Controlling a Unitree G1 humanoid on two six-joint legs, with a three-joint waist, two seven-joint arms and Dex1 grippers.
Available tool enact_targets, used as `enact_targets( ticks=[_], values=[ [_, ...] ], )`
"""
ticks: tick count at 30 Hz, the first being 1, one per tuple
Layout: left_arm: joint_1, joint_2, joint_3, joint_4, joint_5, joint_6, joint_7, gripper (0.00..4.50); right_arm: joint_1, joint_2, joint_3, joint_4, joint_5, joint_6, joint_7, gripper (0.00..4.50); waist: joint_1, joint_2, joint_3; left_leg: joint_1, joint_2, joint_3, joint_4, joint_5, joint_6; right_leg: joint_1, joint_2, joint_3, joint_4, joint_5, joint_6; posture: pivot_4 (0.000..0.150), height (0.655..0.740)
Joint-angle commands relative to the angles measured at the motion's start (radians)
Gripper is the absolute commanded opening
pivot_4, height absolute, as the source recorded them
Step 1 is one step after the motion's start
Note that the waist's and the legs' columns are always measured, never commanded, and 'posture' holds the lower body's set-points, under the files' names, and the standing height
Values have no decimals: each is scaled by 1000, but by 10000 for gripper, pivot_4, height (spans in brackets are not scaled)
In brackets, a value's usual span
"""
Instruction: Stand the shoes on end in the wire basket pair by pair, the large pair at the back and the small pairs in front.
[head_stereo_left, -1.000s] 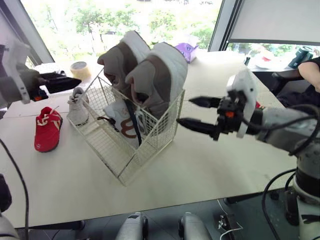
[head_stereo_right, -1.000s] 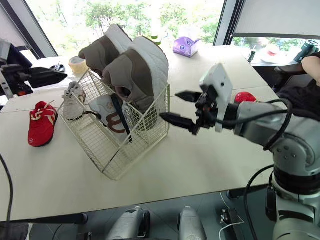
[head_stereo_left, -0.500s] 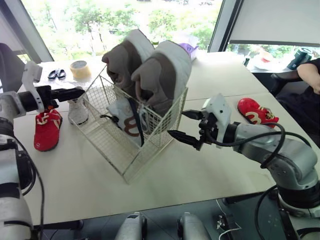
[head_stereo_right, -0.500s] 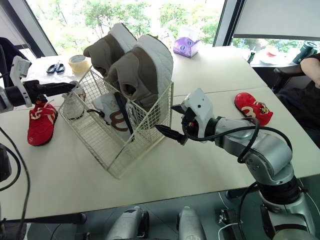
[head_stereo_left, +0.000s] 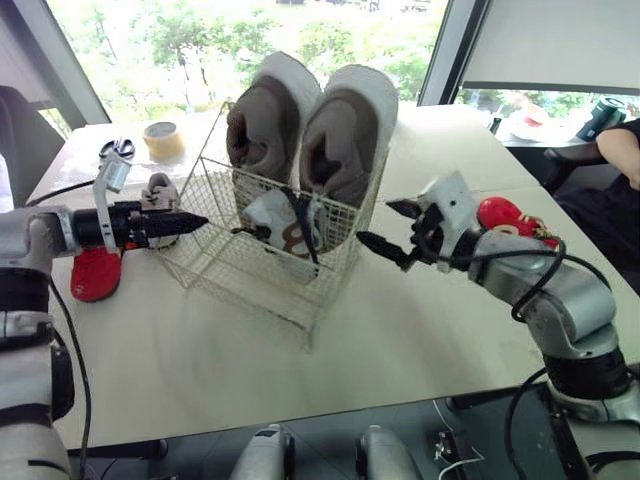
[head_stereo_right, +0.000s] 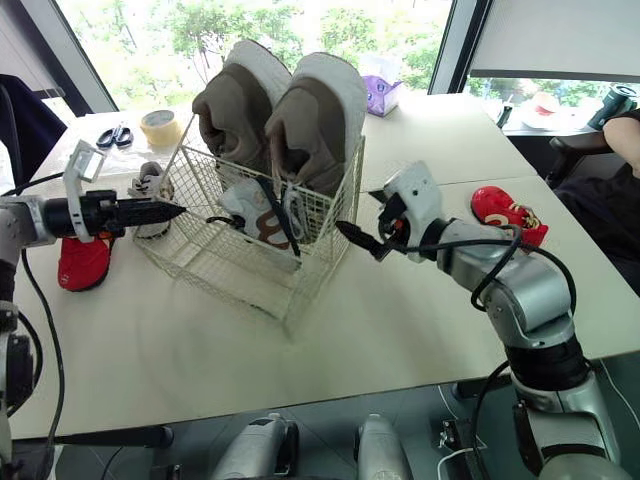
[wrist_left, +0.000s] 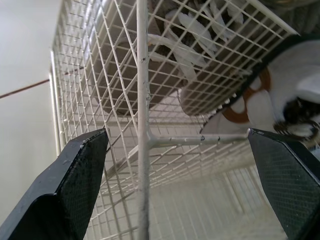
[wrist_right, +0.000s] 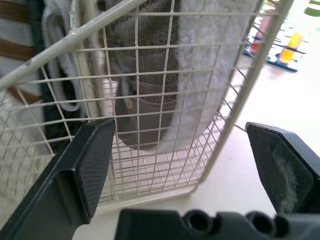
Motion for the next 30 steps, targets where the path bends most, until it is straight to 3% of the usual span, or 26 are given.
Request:
enact_targets(
  ticks=[1, 12, 23, 30],
  values=[
    [54, -28, -6, -165, -95, 118, 21, 45000, -75, -6, -93, 40, -8, -57, 14, 44388, 1, 0, 0, 0, 0, 0, 0, 0, 0, 0, 0, 0, 0, 0, 0, 1500, 7400],
    [145, -39, 83, -403, -240, 262, 155, 45000, -194, 4, -76, 280, -77, -134, 121, 44388, -8, 4, 3, -1, 0, 1, -2, 0, -1, -3, 0, 1, 0, 0, 0, 1500, 7400],
    [224, -76, 147, -414, -213, 225, 373, 45000, -271, 38, -63, 408, -150, -200, 170, 44388, -7, 6, 3, 0, 1, 1, -3, 2, -3, -3, 1, 1, 1, 0, -1, 1500, 7400],
    [263, -128, 203, -504, -287, 261, 468, 45000, -344, 70, -36, 544, -205, -277, 209, 44388, -9, 7, 3, 1, 1, 1, -3, 2, -4, -3, 1, 1, 2, 1, -1, 1500, 7400]
  ],
)
